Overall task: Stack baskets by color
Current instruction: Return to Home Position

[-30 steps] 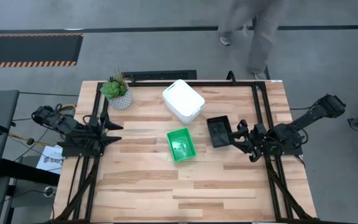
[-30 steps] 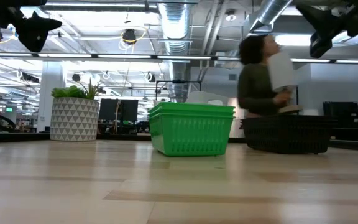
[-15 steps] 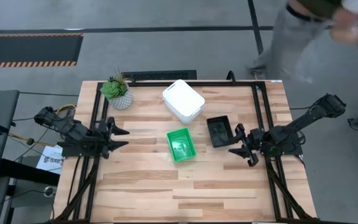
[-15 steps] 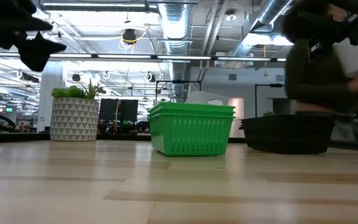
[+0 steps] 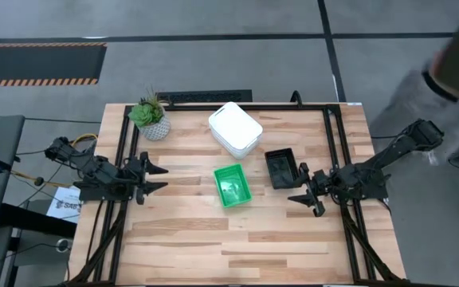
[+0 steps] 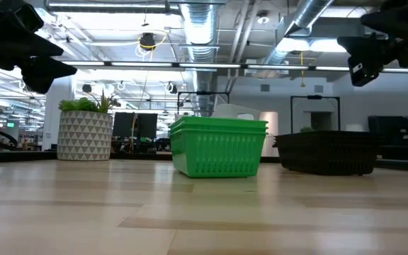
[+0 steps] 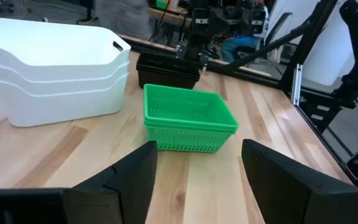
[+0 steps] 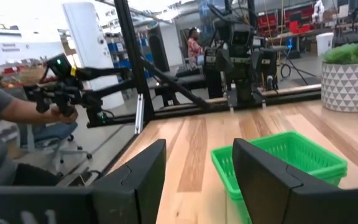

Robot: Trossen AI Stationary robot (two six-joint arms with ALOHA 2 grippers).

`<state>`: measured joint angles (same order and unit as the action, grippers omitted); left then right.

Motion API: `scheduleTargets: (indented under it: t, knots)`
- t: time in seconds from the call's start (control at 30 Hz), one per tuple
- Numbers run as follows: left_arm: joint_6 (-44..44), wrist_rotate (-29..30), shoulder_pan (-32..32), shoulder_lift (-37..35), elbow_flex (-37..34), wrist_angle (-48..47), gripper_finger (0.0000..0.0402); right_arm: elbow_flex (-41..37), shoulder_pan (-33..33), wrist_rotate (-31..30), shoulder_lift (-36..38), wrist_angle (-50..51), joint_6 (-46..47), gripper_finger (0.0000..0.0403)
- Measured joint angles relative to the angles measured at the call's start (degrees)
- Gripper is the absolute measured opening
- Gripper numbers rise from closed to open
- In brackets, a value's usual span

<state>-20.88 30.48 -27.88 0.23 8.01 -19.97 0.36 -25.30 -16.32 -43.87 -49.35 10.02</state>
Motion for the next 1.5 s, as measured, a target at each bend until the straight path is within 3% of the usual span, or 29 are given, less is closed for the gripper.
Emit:
scheduleTargets:
  t: [0.8, 1.03, 1.2, 1.37, 1.43, 1.5]
  knots:
    - [-1.0, 0.2, 0.0, 0.0, 0.0, -2.4, 0.0224, -0.1, 0.0, -0.1, -3.1, -0.1, -1.0, 0.021]
    - [7.2, -2.3, 0.0, 0.0, 6.2, -3.4, 0.0224, -0.1, 1.7, -0.1, -1.9, -3.6, -1.1, 0.021]
    - [11.9, -8.5, 0.0, 0.0, 9.1, -0.1, 0.0224, -0.1, 5.8, -0.1, 1.4, -1.1, -1.5, 0.021]
    - [9.6, -22.6, 0.0, 0.0, 6.0, 5.9, 0.0224, -0.1, 11.2, -0.1, 2.3, -8.2, -1.6, 0.021]
    - [9.1, -24.1, 0.0, 0.0, 5.1, 6.3, 0.0224, -0.1, 14.0, 0.5, 2.4, -13.1, -1.6, 0.021]
    - [8.6, -22.0, 0.0, 0.0, 5.0, 6.2, 0.0224, -0.1, 17.2, 3.2, 3.8, -16.2, -1.4, 0.021]
